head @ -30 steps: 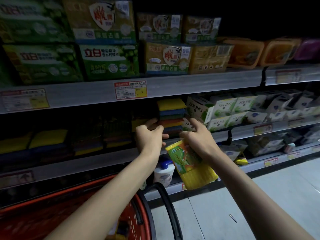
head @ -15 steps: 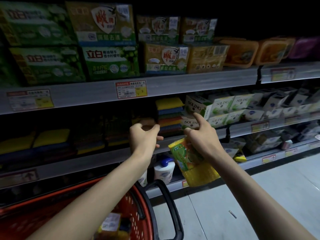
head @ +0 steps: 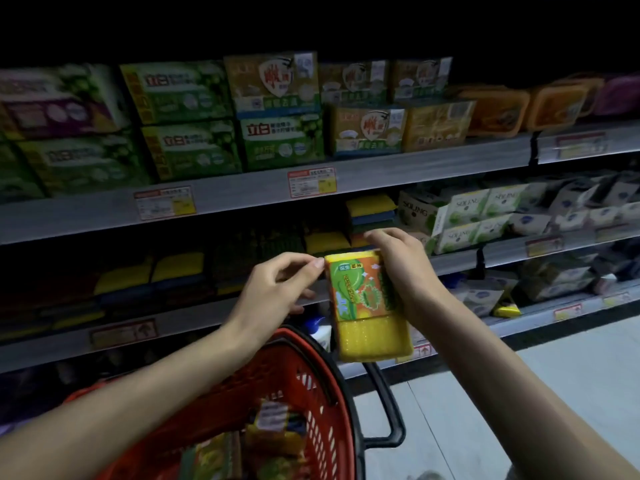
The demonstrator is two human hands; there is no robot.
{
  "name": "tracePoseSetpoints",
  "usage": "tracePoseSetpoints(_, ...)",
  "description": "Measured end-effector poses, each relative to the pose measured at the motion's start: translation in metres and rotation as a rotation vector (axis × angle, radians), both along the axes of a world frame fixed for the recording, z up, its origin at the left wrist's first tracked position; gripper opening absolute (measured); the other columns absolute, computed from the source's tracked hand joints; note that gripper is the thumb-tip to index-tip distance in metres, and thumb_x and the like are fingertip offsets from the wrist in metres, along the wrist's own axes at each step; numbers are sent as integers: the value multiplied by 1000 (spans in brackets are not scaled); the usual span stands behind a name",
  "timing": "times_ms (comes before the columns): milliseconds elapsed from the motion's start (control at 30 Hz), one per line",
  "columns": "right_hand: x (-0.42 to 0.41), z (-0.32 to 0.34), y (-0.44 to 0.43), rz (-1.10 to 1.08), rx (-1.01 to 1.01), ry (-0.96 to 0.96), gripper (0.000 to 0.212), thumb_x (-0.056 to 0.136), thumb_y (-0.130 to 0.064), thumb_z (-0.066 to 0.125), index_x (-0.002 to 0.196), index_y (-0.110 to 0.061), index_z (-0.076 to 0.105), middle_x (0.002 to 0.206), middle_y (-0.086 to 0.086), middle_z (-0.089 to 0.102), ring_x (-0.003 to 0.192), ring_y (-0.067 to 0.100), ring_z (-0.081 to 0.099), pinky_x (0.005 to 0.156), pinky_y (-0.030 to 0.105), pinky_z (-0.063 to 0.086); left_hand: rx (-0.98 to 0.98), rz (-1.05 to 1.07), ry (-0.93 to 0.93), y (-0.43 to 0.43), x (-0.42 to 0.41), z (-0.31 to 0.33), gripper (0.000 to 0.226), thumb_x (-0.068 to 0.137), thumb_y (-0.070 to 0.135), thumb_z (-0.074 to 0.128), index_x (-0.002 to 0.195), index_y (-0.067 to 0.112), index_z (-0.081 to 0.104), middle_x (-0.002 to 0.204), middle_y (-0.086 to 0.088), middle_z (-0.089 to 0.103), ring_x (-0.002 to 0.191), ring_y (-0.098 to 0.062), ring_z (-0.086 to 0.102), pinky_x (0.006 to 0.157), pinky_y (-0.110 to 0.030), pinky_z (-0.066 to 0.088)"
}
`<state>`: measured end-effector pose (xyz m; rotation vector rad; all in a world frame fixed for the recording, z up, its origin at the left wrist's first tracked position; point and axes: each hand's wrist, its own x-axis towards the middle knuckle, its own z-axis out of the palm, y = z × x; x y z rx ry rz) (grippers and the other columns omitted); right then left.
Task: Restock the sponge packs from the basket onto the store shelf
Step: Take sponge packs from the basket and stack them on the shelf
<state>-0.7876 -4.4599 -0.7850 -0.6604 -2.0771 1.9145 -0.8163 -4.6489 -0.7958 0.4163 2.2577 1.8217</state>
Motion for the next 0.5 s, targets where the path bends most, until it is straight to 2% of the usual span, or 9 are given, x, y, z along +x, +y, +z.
tracePoseSetpoints(67, 3, 3, -17, 17, -58, 5, 24, 97, -30, 61, 112, -15, 70, 100, 12, 72, 88, 27, 70, 79, 41, 56, -20, -45, -2, -22, 9, 9, 36, 83, 53, 66, 107, 29, 74, 103, 1, 77, 93, -21, 75, 81, -40, 60)
tracePoseSetpoints(133, 8, 4, -33, 35, -96, -1, 27, 98, -33, 61, 113, -12, 70, 97, 12, 71, 85, 24, 68, 76, 37, 54, -39, -108, -5, -45, 19, 14, 39, 85, 56, 70, 115, 31, 72, 108, 3, 77, 98, -18, 74, 85, -40, 60)
tracePoseSetpoints(267, 15, 4, -61, 66, -217, -49, 35, 97, -42, 62, 112, -11, 71, 99, 13, 74, 92, 29, 73, 87, 46, 59, -23, -186, -45, -72, 36, 9, 64, 70, 64, 73, 129, 42, 61, 118, 4, 74, 110, -12, 71, 91, -44, 60)
tracePoseSetpoints(367, 16, 7, -74, 53, -242, -52, 39, 97, -44, 62, 114, -10, 70, 106, 16, 75, 100, 31, 73, 86, 44, 59, 46, -160, -61, -77, 41, -1, 74, 64, 60, 78, 134, 47, 55, 125, 3, 70, 109, -13, 72, 91, -46, 60)
tracePoseSetpoints(500, 15, 9, -87, 35, -229, -56, 42, 98, -47, 60, 114, -9, 70, 111, 21, 73, 93, 28, 72, 84, 41, 58, 109, -119, -76, -79, 43, -13, 84, 61, 54, 83, 139, 45, 52, 125, 3, 70, 106, -14, 73, 91, -42, 60)
